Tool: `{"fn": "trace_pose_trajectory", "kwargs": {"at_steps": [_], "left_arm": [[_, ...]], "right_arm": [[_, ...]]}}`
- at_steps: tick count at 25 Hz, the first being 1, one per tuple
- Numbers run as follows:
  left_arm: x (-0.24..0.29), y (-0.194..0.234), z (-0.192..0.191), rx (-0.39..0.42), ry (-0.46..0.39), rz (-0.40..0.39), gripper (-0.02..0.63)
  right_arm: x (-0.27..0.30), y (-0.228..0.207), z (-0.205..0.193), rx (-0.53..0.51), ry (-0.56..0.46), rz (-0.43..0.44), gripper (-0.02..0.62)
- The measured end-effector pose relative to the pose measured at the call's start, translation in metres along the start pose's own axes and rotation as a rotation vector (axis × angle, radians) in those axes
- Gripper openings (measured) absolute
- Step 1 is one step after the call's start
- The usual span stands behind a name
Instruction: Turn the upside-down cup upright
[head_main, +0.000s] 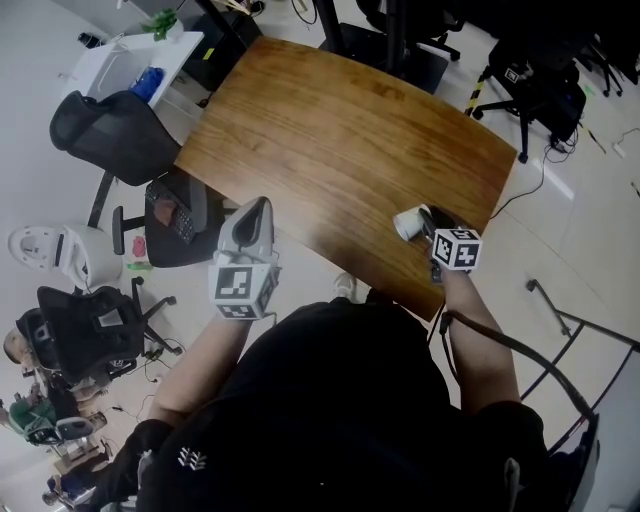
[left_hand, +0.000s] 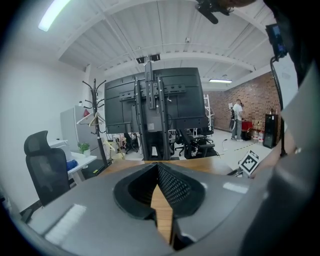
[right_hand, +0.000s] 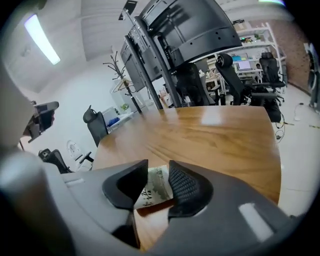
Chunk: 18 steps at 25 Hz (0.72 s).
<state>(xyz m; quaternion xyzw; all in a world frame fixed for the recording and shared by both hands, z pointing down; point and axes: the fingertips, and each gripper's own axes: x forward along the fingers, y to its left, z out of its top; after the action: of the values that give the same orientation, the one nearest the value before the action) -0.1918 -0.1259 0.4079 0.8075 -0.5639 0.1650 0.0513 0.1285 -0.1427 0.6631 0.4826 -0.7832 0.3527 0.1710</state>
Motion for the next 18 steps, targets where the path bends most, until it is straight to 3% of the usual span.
{"fn": "trace_pose_trajectory", "kwargs": {"at_steps": [2, 14, 18], "left_arm": [[0.002, -0.003, 0.006, 0.000, -0.009, -0.010, 0.000], [0.004, -0.006, 0.010, -0.006, -0.028, -0.018, 0.000], [0.008, -0.012, 0.012, -0.007, -0.034, -0.028, 0.000]], "right_arm": [[0.000, 0.004, 0.004, -0.069, 0.004, -0.022, 0.081], [-0.015, 0.051, 0.036, -0.443, -0.045, -0.039, 0.014], [-0.013, 0.060, 0.021, -0.460, -0.014, -0.016, 0.006]]}}
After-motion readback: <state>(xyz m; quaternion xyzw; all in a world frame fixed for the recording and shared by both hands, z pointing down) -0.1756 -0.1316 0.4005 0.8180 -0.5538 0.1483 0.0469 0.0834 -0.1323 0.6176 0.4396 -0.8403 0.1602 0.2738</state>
